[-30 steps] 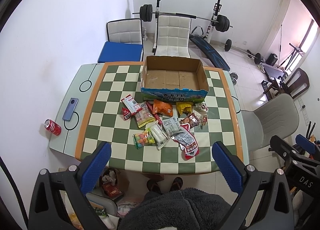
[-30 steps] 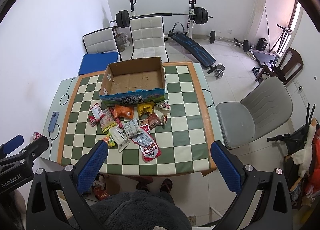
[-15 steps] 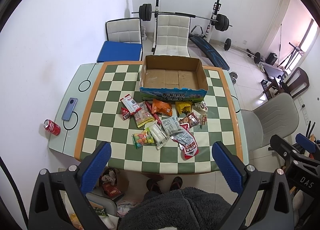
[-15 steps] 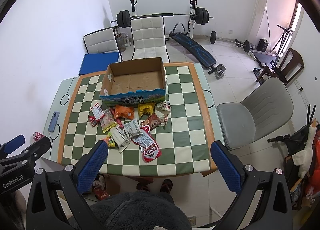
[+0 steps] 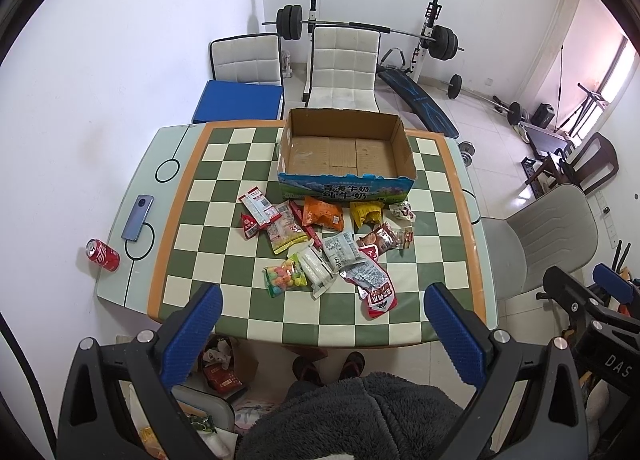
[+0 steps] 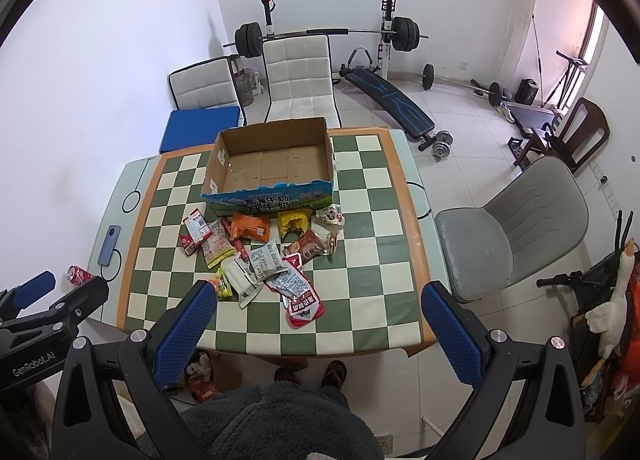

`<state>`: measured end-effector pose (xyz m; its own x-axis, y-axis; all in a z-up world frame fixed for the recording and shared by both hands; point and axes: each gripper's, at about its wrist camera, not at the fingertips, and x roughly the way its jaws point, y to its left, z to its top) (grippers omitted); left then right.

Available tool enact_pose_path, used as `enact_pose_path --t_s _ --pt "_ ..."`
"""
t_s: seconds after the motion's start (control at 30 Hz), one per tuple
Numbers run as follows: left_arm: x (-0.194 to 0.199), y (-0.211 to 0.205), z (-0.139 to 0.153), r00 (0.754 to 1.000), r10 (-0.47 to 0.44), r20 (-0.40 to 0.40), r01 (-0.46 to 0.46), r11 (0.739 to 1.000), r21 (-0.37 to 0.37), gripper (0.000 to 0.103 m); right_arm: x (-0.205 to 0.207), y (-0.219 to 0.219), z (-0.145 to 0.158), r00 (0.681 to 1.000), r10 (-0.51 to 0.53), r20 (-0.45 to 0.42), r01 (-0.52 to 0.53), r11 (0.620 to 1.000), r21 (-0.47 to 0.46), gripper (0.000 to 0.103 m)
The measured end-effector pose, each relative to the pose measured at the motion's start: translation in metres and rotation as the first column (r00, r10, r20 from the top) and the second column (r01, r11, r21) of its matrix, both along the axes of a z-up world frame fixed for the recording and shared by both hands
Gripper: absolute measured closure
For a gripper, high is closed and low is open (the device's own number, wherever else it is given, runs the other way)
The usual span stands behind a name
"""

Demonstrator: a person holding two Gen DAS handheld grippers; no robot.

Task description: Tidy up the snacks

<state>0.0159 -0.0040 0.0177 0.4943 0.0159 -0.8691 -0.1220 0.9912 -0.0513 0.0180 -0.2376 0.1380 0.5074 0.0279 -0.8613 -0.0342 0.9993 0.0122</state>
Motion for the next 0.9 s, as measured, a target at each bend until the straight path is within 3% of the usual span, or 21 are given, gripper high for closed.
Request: enact_pose_path --t_s 0.73,0.9 --pt "0.004 -0.003 -0.001 1.000 0.016 0.008 -0.016 1.000 0.003 0.000 0.001 0.002 -0.001 1.000 0.000 -0.005 0.001 1.000 0.013 0.000" --pt "0.034 0.024 -0.039 0.994 0.114 -0.006 -0.114 0.993 -0.035 0.000 0.029 -0.001 -0.043 0.997 -0.020 -0.074 0.025 0.997 0.071 0.000"
